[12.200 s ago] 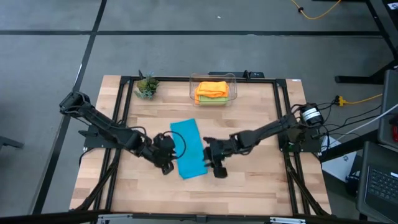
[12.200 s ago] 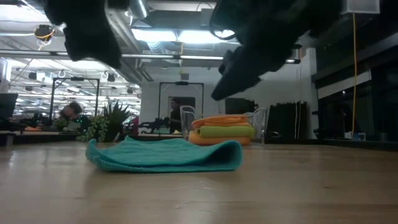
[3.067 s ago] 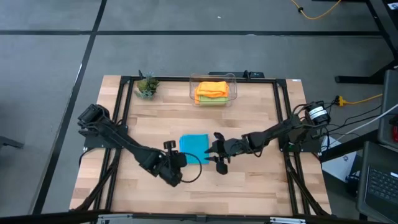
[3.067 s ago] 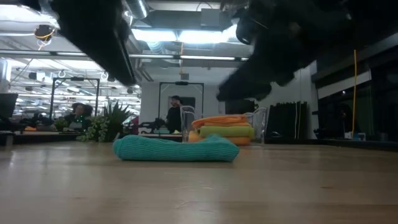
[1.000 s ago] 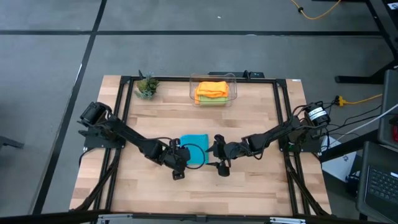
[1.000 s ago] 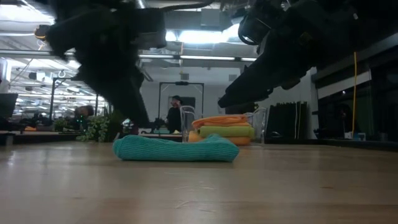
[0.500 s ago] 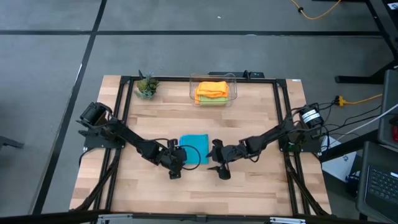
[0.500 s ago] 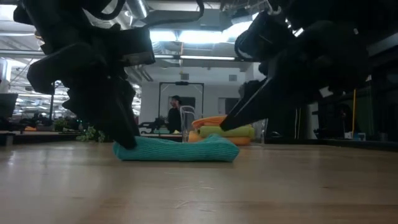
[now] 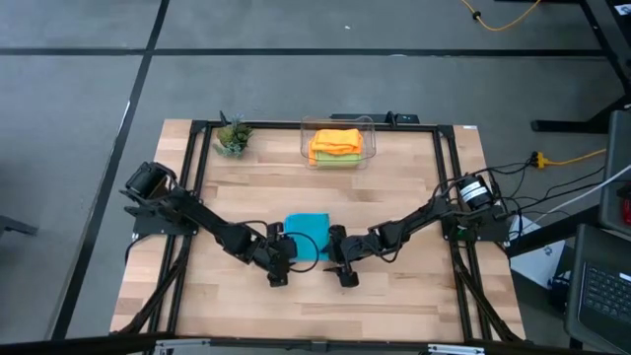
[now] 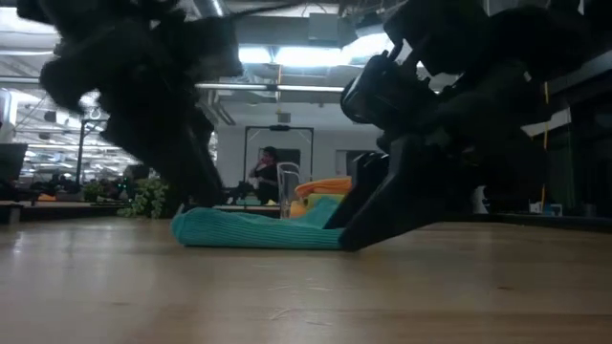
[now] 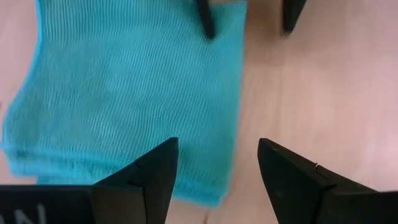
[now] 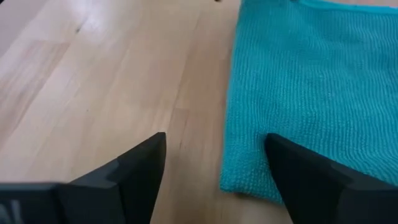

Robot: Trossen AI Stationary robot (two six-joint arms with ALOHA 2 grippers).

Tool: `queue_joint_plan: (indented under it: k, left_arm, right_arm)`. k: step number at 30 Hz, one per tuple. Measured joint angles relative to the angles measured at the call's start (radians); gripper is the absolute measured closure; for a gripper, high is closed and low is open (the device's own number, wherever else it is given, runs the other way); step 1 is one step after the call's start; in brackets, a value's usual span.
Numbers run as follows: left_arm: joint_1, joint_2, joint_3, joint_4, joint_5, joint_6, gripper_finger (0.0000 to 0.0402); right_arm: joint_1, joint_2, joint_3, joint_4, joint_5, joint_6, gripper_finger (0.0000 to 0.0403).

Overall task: Fold microfiber towels
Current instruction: Fold the blue microfiber cloth

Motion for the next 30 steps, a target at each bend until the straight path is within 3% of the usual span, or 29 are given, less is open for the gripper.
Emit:
queue_joint_plan:
  k: [5, 13, 21, 30]
  left_arm:
    - [-0.001, -0.003, 0.045, -0.009, -0.006, 0.051, 0.0188]
    - [-0.001, 0.059, 0.053, -0.011, 0.091, 0.042, 0.019]
    - [-0.002, 0.109, 0.057, -0.01, 0.049, 0.03, 0.0186]
    - [-0.028, 0.037, 0.086, -0.02, -0.028, 0.07, 0.0185]
  right_arm:
    - [0.0, 0.0, 0.0, -0.014, 0.001, 0.031, 0.0125]
    - [0.0, 0.0, 0.0, -0.019, 0.002, 0.031, 0.0125]
    - [0.0, 0.0, 0.0, -0.02, 0.0, 0.033, 0.0125]
    - [0.0, 0.0, -0.001, -0.022, 0.0, 0.035, 0.0125]
